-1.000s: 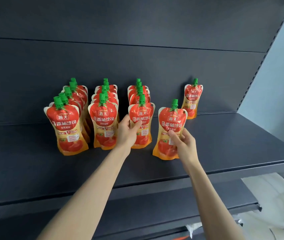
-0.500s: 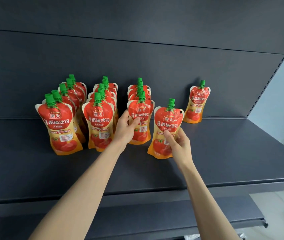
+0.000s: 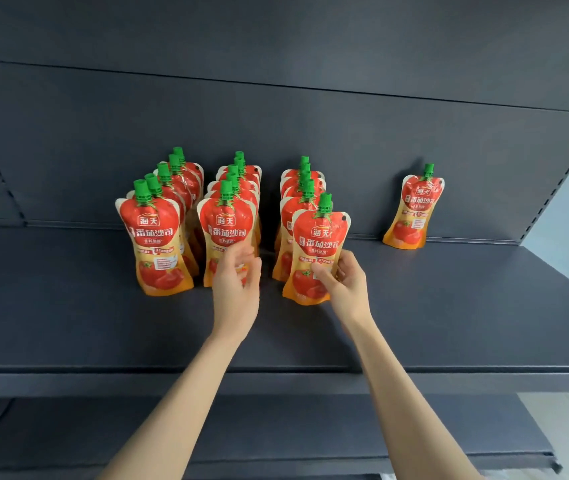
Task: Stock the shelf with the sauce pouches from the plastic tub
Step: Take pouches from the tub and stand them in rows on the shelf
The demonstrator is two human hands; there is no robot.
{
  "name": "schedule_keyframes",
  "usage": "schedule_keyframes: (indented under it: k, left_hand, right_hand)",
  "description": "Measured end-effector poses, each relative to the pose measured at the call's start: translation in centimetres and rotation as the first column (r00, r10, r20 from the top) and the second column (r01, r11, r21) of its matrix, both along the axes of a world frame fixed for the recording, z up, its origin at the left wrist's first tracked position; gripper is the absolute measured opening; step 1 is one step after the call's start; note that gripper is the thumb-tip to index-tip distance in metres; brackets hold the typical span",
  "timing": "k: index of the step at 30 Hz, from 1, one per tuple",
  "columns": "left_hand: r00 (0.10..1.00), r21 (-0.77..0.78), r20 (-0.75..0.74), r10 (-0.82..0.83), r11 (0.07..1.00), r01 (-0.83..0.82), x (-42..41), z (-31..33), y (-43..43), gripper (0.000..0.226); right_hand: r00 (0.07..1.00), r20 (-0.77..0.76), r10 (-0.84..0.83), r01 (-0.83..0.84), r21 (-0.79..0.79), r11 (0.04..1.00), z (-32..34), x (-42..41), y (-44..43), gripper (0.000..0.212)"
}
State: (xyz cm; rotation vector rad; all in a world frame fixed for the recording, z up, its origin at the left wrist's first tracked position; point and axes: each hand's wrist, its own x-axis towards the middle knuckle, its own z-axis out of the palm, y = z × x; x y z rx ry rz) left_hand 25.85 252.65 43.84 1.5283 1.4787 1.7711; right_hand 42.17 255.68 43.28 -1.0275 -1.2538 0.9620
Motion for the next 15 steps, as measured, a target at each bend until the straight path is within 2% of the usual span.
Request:
schedule_keyframes:
  k: [2,5,9,13,15]
  left_hand:
    - [0.987,0.036,-0.007,0.158,0.987,-0.158,-1.0,-0.7,-0.5,0.033]
    - [0.949,0.034,-0.073,0.306,0.952,-0.304,-1.9,-1.3,-0.3,0.052]
    - [0.957,-0.121,-0.122,0.263,0.953,-0.278,-2.2,-1.7,0.6,0.078]
    - [0.973,-0.216,-0.096,0.21,0.95,-0.227,-2.6,-2.0,1.7,0.088]
    - [0.98,-0.242,-0.078,0.185,0.95,-0.199,-2.7,-2.2,2.0,0.086]
  right_hand:
    - [1.0,0.025,-0.015,0.015,-0.005,1.0,-0.2,-1.1,0.4,0.023]
    - [0.987,0.133,-0.087,0.091,-0.022,0.996,-0.6,-2.0,1.1,0.028]
    - [0.976,0.199,-0.087,0.085,0.018,0.996,-0.5,-2.1,1.6,0.03]
    - [0.995,0.096,-0.031,0.032,-0.01,0.999,-0.6,-2.5,1.6,0.037]
    - [0.997,0.079,-0.022,0.023,-0.017,1.0,-0.7,-2.7,1.4,0.037]
